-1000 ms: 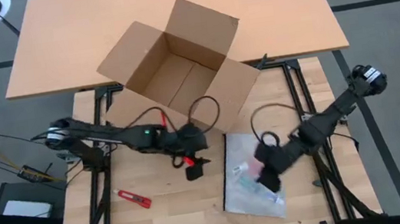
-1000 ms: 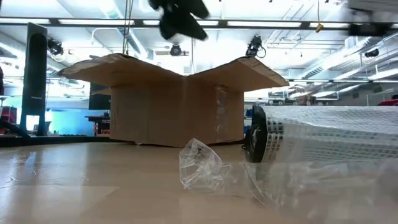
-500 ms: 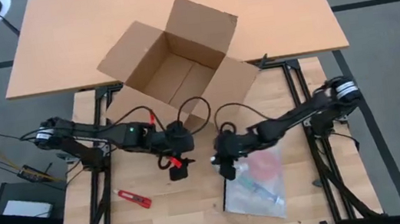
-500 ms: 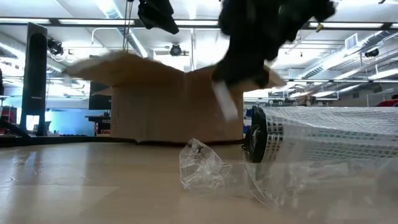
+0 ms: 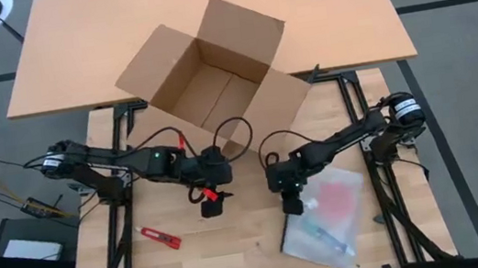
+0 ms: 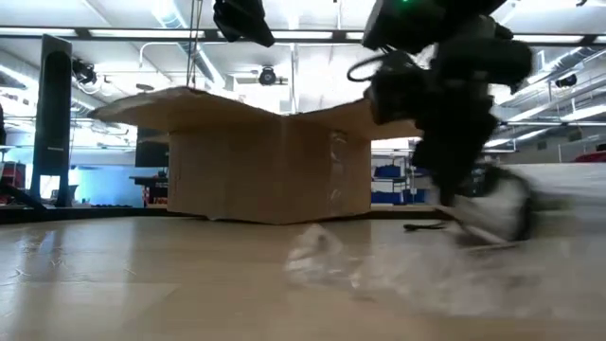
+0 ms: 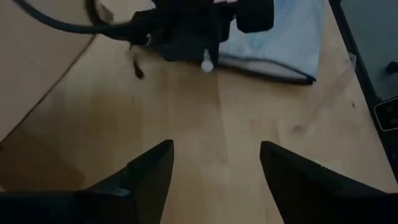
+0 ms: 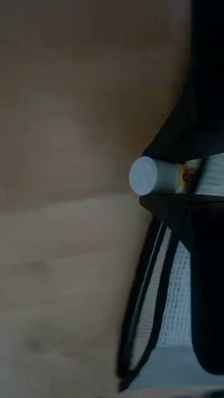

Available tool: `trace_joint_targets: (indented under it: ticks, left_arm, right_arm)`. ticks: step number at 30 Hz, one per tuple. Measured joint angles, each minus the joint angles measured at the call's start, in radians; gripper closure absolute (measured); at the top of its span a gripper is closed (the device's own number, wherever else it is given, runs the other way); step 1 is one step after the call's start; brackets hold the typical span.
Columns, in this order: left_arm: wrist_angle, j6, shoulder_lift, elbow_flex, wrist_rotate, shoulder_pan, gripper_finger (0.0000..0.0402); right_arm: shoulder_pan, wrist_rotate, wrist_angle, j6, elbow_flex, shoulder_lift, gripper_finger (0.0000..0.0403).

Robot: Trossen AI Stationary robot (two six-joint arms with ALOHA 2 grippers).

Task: Unpack boxes
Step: Put the white pill bottle into the zip bag

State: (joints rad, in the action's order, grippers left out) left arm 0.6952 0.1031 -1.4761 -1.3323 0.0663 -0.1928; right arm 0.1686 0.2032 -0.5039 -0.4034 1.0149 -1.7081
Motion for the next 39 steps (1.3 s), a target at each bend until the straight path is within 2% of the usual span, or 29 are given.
trace_joint_targets:
  ticks: [2, 4, 8, 12, 14, 16, 19, 23, 26, 31, 35, 39]
  left_arm:
    - [-0.010, -0.001, 0.000, 0.000, 0.000, 0.001, 0.0150]
    - [-0.028, 0.000, -0.003, 0.000, 0.001, 0.005, 0.0150]
    - [-0.070, 0.012, -0.042, 0.000, 0.007, 0.010, 0.0150]
    - [-0.117, 0.058, -0.083, 0.000, -0.005, 0.010, 0.0150]
    - [-0.160, 0.094, -0.106, 0.000, -0.020, 0.010, 0.0150]
    - [-0.213, 0.129, -0.136, 0.000, -0.036, 0.010, 0.0150]
    - [-0.290, 0.178, -0.205, 0.000, -0.039, 0.010, 0.0150]
    - [-0.381, 0.204, -0.314, 0.000, -0.032, 0.010, 0.0150]
    - [-0.401, 0.203, -0.417, -0.045, -0.006, 0.019, 0.0150]
    - [-0.395, 0.081, -0.607, -0.166, 0.073, 0.059, 0.0155]
    - [-0.366, 0.003, -0.723, -0.270, 0.058, 0.079, 0.0166]
    - [-0.388, -0.021, -0.778, -0.319, -0.016, 0.080, 0.0178]
  right_arm:
    - [0.001, 0.035, -0.035, -0.032, -0.001, -0.001, 0.0339]
    - [0.000, 0.055, -0.056, -0.073, -0.001, -0.001, 0.0320]
    - [-0.007, 0.092, -0.140, -0.096, -0.001, 0.010, 0.0240]
    - [-0.030, 0.186, -0.271, -0.086, -0.001, 0.103, 0.0170]
    - [-0.030, 0.139, -0.328, -0.064, -0.002, 0.184, 0.0148]
    - [-0.019, 0.029, -0.377, -0.037, -0.003, 0.274, 0.0135]
    - [-0.014, -0.155, -0.429, -0.003, -0.034, 0.396, 0.0129]
    - [-0.022, -0.259, -0.428, 0.019, -0.060, 0.545, 0.0140]
    - [-0.022, -0.336, -0.446, 0.005, -0.114, 0.627, 0.0154]
    - [-0.027, -0.380, -0.403, -0.027, -0.301, 0.710, 0.0176]
    - [-0.038, -0.383, -0.309, -0.115, -0.425, 0.729, 0.0194]
    - [-0.040, -0.382, -0.270, -0.152, -0.487, 0.729, 0.0210]
